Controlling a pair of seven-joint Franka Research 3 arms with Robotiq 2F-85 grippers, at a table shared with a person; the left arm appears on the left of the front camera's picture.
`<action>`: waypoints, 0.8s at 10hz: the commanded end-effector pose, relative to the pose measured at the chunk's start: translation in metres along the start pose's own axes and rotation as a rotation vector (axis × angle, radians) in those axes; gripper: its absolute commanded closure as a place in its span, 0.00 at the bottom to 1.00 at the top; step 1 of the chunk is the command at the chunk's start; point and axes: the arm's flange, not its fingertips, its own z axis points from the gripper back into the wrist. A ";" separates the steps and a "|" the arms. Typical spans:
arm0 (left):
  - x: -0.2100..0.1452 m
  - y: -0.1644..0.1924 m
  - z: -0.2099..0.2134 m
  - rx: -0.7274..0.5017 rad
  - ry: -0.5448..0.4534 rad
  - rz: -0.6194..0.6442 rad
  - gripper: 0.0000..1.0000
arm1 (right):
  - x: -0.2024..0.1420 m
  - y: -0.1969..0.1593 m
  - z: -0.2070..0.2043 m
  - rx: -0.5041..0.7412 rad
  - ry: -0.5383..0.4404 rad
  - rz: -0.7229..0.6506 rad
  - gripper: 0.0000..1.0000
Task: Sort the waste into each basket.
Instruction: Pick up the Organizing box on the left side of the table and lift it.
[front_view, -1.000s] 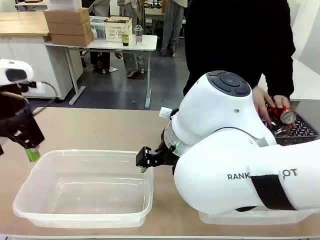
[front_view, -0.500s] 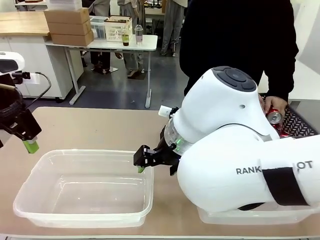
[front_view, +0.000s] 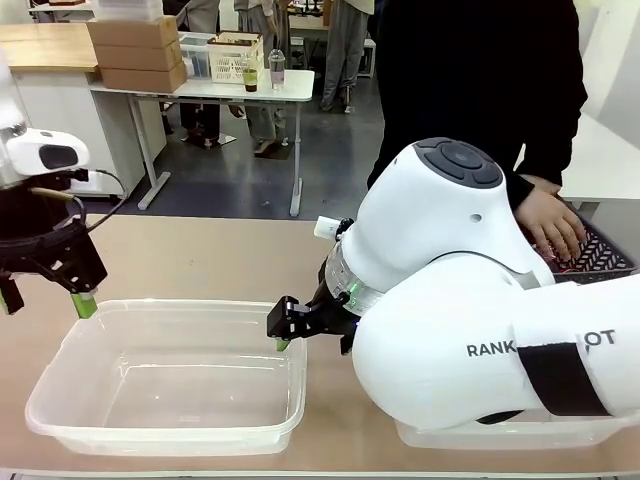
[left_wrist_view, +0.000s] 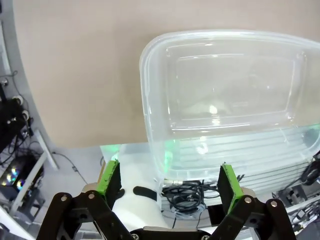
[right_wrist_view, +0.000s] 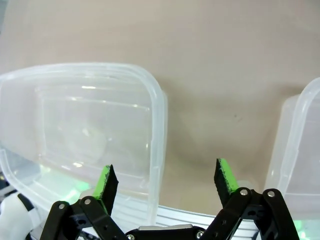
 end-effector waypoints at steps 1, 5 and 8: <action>-0.078 0.016 -0.141 0.062 -0.017 0.038 0.00 | 0.001 0.008 -0.001 -0.041 -0.022 -0.041 0.00; -0.096 0.022 -0.219 0.106 0.053 0.019 0.00 | -0.001 0.011 -0.002 -0.038 -0.025 -0.044 0.00; -0.101 0.033 -0.259 0.110 0.110 0.069 0.00 | -0.003 0.016 -0.002 -0.035 -0.014 -0.036 0.00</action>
